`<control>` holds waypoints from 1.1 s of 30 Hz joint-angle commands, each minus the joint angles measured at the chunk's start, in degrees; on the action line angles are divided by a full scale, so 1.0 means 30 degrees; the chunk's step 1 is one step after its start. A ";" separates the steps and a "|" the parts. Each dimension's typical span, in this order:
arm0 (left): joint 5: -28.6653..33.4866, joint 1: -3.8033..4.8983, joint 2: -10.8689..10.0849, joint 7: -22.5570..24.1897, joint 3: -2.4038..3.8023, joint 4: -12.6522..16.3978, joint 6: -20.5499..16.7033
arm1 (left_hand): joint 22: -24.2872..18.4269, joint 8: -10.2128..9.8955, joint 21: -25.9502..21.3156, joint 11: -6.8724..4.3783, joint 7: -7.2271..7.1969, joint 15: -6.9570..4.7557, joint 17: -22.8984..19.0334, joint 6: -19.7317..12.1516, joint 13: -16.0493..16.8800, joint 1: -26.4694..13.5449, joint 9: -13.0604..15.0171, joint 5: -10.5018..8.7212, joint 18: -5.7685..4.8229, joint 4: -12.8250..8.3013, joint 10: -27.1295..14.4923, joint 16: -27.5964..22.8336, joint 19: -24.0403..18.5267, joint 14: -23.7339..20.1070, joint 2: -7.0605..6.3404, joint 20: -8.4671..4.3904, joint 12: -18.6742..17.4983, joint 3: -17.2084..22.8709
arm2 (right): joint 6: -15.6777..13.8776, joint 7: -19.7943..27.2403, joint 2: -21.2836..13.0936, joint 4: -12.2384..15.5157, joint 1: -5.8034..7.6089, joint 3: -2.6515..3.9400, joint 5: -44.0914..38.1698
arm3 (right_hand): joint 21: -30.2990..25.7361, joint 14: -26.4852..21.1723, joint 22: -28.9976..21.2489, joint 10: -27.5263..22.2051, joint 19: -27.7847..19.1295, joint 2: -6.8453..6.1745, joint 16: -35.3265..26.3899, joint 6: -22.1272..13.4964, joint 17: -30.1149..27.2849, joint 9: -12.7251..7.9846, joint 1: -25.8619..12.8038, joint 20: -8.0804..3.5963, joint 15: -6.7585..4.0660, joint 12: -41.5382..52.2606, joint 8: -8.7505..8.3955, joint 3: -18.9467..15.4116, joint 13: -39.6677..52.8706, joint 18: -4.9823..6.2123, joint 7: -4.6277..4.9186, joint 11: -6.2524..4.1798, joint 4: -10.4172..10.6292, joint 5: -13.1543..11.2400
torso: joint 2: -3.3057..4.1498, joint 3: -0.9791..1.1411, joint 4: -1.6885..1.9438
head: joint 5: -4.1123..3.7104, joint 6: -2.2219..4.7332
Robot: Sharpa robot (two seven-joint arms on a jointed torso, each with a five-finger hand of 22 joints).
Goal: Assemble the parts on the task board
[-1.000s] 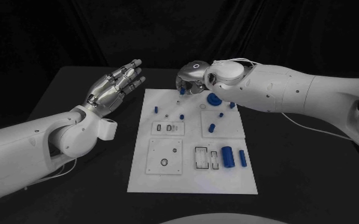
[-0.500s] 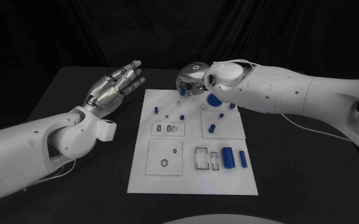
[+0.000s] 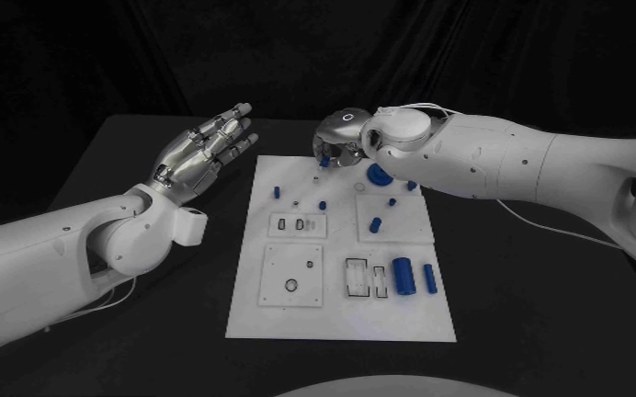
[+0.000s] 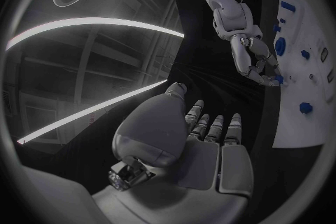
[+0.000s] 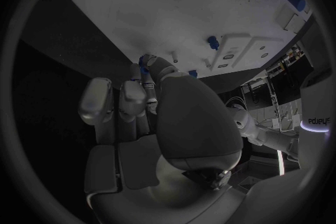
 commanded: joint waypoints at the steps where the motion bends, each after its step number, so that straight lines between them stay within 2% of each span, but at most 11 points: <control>1: -0.0039 -0.0011 0.0049 0.1267 0.0018 -0.0007 0.0306 | -0.0027 0.0052 -0.0068 0.0098 0.0045 0.0150 -0.0017 -0.0025 -0.0002 0.0182 0.0016 0.0055 0.0253 -0.0088 -0.0001 -0.0071 0.0023 0.0046 -0.0011 0.0165 -0.0022 0.0073 | 0.0314 -0.0364 0.0052 -0.0023 -0.0146 -0.0030 -0.0062 | -0.0157 -0.0162 -0.0051 -0.0078 -0.0211 0.0015 -0.0089 -0.0158 -0.0031 0.0016 -0.0186 0.0005 0.0014 -0.0110 -0.0041 0.0144 -0.0025 -0.0030 0.0006 0.0086 -0.0014 -0.0165 | 0.0023 0.0005 0.0007 | 0.0015 -0.0020; 12: -0.0039 -0.0012 0.0109 0.1136 0.0018 -0.0096 0.0371 | -0.0027 0.0059 -0.0068 0.0110 0.0058 0.0168 -0.0017 -0.0006 -0.0004 0.0174 0.0019 0.0051 0.0251 -0.0094 -0.0006 -0.0071 0.0023 0.0046 0.0012 0.0183 -0.0023 0.0099 | 0.0341 -0.0420 0.0158 -0.0073 -0.0182 -0.0030 -0.0062 | -0.0164 -0.0219 0.0004 -0.0130 -0.0251 0.0022 -0.0072 -0.0368 -0.0007 0.0031 -0.0327 0.0055 0.0062 -0.0206 -0.0170 0.0198 -0.0029 -0.0030 -0.0011 0.0145 0.0048 -0.0240 | 0.0028 0.0007 0.0035 | -0.0034 -0.0024; 26: -0.0039 -0.0031 0.0214 0.0911 0.0017 -0.0184 0.0482 | -0.0027 0.0096 -0.0068 0.0169 0.0121 0.0206 -0.0017 0.0092 -0.0005 0.0146 0.0034 0.0032 0.0245 -0.0096 -0.0009 -0.0071 0.0023 0.0046 0.0126 0.0227 -0.0024 0.0208 | 0.0570 -0.0468 0.0271 -0.0065 -0.0235 -0.0030 -0.0062 | -0.0244 -0.0301 -0.0036 -0.0275 -0.0344 -0.0059 -0.0117 -0.0610 -0.0088 0.0024 -0.0421 0.0099 0.0098 -0.0348 -0.0337 0.0255 -0.0047 -0.0004 -0.0078 0.0180 0.0053 -0.0253 | -0.0001 -0.0011 0.0025 | 0.0014 -0.0179; 29: -0.0039 -0.0038 0.0219 0.0866 0.0017 -0.0206 0.0497 | -0.0027 0.0096 -0.0068 0.0169 0.0121 0.0206 -0.0017 0.0092 -0.0005 0.0146 0.0034 0.0032 0.0245 -0.0096 -0.0009 -0.0071 0.0023 0.0046 0.0126 0.0227 -0.0024 0.0208 | 0.1108 -0.0762 0.0241 -0.0045 -0.0255 -0.0030 -0.0062 | -0.0538 -0.0570 -0.0312 -0.0844 -0.0632 -0.0208 -0.0380 -0.1175 -0.0470 -0.0072 -0.0459 0.0173 0.0193 -0.0685 -0.0711 0.0383 -0.0128 0.0068 -0.0193 0.0306 0.0005 -0.0272 | 0.0002 -0.0013 0.0028 | 0.0013 -0.0183; 31: -0.0039 -0.0043 0.0221 0.0842 0.0017 -0.0221 0.0501 | -0.0027 0.0096 -0.0068 0.0169 0.0121 0.0206 -0.0017 0.0092 -0.0005 0.0146 0.0034 0.0032 0.0245 -0.0096 -0.0009 -0.0071 0.0023 0.0046 0.0126 0.0227 -0.0024 0.0208 | 0.1465 -0.0991 0.0211 -0.0033 -0.0270 -0.0030 -0.0062 | -0.1159 -0.1200 -0.0846 -0.2244 -0.1258 -0.0547 -0.0924 -0.2610 -0.1237 -0.0447 -0.0602 0.0376 0.0447 -0.1436 -0.1778 0.0647 -0.0330 0.0203 -0.0508 0.0596 -0.0022 -0.0488 | 0.0005 -0.0003 0.0032 | 0.0008 -0.0161; 33: -0.0039 -0.0046 0.0221 0.0824 0.0017 -0.0231 0.0505 | -0.0027 0.0095 -0.0068 0.0175 0.0128 0.0208 -0.0017 0.0080 -0.0008 0.0144 0.0032 0.0030 0.0245 -0.0098 -0.0017 -0.0071 0.0023 0.0046 0.0133 0.0230 -0.0027 0.0219 | 0.1715 -0.1257 0.0162 -0.0019 -0.0286 -0.0030 -0.0062 | -0.1529 -0.1554 -0.1133 -0.3260 -0.1620 -0.0707 -0.1192 -0.3411 -0.1637 -0.0684 -0.0704 0.0517 0.0564 -0.1899 -0.2390 0.0676 -0.0440 0.0285 -0.0687 0.0720 -0.0067 -0.0805 | 0.0004 -0.0008 0.0032 | 0.0004 -0.0159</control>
